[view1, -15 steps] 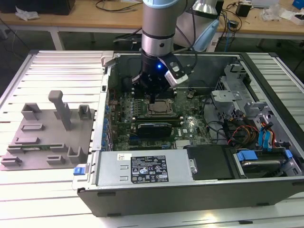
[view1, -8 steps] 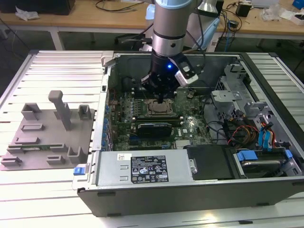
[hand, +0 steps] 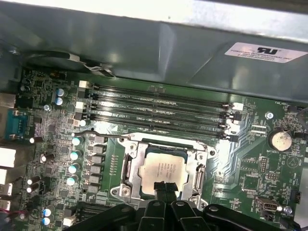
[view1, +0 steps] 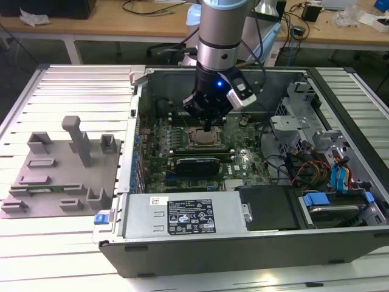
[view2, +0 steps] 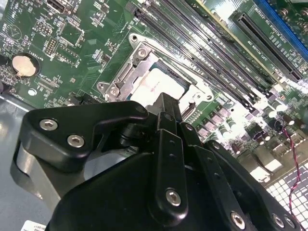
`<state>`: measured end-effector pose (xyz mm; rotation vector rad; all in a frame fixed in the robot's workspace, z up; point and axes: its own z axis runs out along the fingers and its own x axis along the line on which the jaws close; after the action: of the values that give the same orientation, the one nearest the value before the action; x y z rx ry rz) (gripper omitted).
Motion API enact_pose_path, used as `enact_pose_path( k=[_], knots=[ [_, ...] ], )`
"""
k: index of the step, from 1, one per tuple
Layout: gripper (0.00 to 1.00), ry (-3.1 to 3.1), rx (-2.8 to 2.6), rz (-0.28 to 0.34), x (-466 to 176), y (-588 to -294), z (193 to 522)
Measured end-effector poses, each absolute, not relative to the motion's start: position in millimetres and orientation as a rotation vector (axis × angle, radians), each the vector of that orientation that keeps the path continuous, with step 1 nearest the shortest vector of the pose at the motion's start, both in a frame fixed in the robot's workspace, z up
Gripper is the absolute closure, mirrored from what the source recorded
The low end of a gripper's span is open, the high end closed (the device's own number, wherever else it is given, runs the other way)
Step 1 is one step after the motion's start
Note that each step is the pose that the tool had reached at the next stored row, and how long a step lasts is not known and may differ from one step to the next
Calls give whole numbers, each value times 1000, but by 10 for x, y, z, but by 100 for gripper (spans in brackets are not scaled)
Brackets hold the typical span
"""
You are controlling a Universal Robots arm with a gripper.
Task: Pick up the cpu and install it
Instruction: 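Close the cpu cover, then install the first cpu locking lever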
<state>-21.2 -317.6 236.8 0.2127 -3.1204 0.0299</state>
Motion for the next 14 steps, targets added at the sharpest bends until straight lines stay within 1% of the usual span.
enact_pose_path(
  k=[14],
  knots=[
    [89,-3120,213,30,-212,-3177,2403]
  ],
)
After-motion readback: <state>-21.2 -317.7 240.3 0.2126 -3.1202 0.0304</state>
